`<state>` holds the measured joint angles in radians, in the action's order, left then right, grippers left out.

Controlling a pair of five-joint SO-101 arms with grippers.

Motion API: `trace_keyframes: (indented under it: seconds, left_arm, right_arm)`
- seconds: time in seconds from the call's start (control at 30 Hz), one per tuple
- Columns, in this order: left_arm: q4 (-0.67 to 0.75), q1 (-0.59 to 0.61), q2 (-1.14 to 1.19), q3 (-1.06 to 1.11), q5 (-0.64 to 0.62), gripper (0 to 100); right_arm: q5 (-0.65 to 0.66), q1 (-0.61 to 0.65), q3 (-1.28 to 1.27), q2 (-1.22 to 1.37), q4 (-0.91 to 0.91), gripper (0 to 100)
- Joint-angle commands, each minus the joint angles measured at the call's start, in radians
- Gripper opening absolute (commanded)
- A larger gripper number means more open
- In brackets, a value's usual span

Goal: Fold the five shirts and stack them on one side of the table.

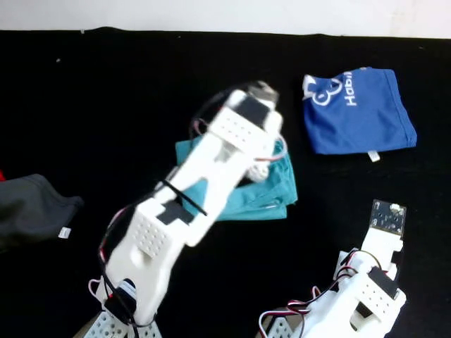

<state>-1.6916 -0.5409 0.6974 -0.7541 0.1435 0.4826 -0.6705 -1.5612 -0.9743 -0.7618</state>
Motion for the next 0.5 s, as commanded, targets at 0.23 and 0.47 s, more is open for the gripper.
trace_keyframes:
  seconds: [0.23, 0.47]
  left_arm:
    - [0.480, 0.096, -0.010, 0.056, 0.002, 1]
    - [0.692, 0.151, 0.007, 0.053, 0.000, 1]
  right_arm:
    - [0.017, 0.001, -0.036, 0.001, 0.025, 0.7]
    - [0.017, 0.001, -0.036, 0.001, 0.025, 0.7]
